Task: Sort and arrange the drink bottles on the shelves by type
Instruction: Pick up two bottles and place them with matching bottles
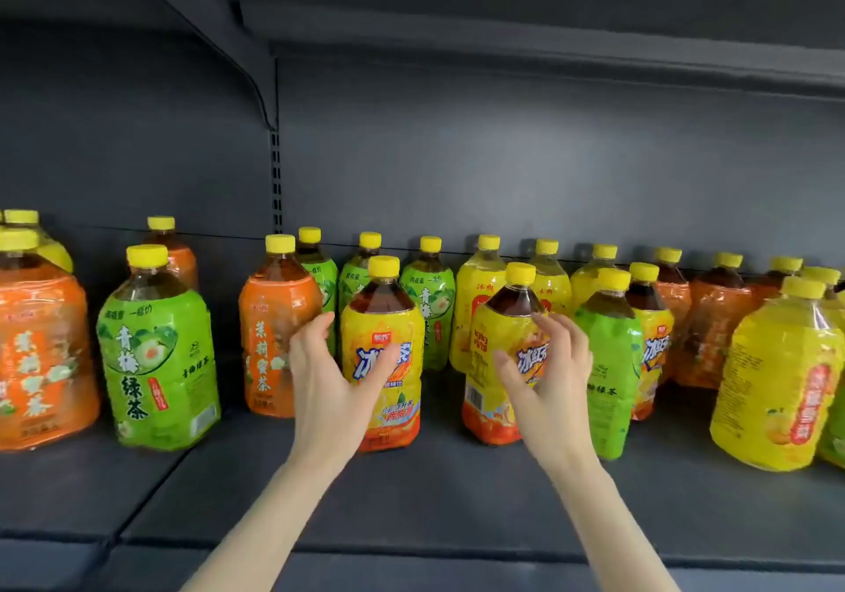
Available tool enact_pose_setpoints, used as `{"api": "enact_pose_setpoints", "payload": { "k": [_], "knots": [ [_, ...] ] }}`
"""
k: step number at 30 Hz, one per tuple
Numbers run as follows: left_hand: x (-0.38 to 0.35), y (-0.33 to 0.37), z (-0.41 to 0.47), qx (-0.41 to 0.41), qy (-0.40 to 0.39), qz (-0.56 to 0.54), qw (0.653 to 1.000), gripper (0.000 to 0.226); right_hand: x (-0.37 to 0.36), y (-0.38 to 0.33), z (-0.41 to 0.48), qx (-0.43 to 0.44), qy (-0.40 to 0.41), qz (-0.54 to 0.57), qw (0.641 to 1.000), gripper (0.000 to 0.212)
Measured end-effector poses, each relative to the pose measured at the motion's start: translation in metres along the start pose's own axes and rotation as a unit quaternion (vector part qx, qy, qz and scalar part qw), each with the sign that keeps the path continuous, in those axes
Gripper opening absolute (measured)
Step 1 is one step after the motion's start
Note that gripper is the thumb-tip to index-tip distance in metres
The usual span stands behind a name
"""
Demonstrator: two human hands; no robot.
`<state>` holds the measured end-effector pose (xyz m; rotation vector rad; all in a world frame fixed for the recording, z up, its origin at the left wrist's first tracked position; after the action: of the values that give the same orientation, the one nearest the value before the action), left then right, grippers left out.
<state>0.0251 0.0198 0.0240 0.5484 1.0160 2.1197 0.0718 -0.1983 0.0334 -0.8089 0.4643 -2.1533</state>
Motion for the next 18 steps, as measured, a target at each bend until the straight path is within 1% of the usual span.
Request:
{"api": "enact_pose_setpoints", "payload": {
  "k": [2, 3, 5, 6, 7, 9, 12, 14, 16, 18],
  "knots": [
    [-0.009, -0.005, 0.014, 0.04, -0.013, -0.034, 0.999, 0.095, -0.009, 0.005, 0.007, -0.026, 0.006, 0.013, 1.0, 0.068],
    [-0.013, -0.007, 0.02, 0.058, -0.025, -0.055, 0.997, 0.1, -0.014, 0.009, 0.011, -0.046, -0.005, 0.034, 0.998, 0.076],
    [-0.021, -0.012, 0.029, 0.092, -0.046, -0.089, 0.991, 0.102, -0.022, 0.013, 0.015, -0.095, -0.031, 0.097, 0.99, 0.087],
    [-0.023, -0.015, 0.029, 0.105, -0.057, -0.096, 0.988, 0.099, -0.024, 0.017, 0.016, -0.11, -0.035, 0.109, 0.987, 0.089],
    [-0.024, -0.019, 0.03, 0.108, -0.059, -0.106, 0.987, 0.094, -0.026, 0.02, 0.018, -0.113, -0.033, 0.097, 0.988, 0.089],
    [-0.024, -0.022, 0.031, 0.104, -0.054, -0.12, 0.986, 0.087, -0.025, 0.02, 0.02, -0.104, -0.019, 0.033, 0.994, 0.09],
    [-0.026, -0.03, 0.03, 0.109, -0.054, -0.146, 0.982, 0.091, -0.027, 0.014, 0.018, -0.086, 0.02, -0.044, 0.995, 0.099],
    [-0.027, -0.034, 0.027, 0.109, -0.052, -0.16, 0.98, 0.089, -0.033, 0.01, 0.013, -0.078, 0.031, -0.045, 0.995, 0.102],
    [-0.027, -0.034, 0.025, 0.108, -0.054, -0.171, 0.978, 0.087, -0.04, 0.01, 0.01, -0.095, 0.011, 0.009, 0.995, 0.103],
    [-0.029, -0.034, 0.024, 0.119, -0.061, -0.192, 0.972, 0.081, -0.046, 0.013, 0.009, -0.144, -0.026, 0.112, 0.983, 0.101]
  ]
}}
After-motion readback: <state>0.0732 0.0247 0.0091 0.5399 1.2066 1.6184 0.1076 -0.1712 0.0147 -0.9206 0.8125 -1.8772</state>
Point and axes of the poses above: each hand's wrist, its own z-axis towards the middle knuckle, its own x-axis out of the back of the hand, y = z × x, the point moved 4 cm from there along z, towards the middle knuckle, and after that the axes turned 8 degrees about -z, right-handed, at the moved point
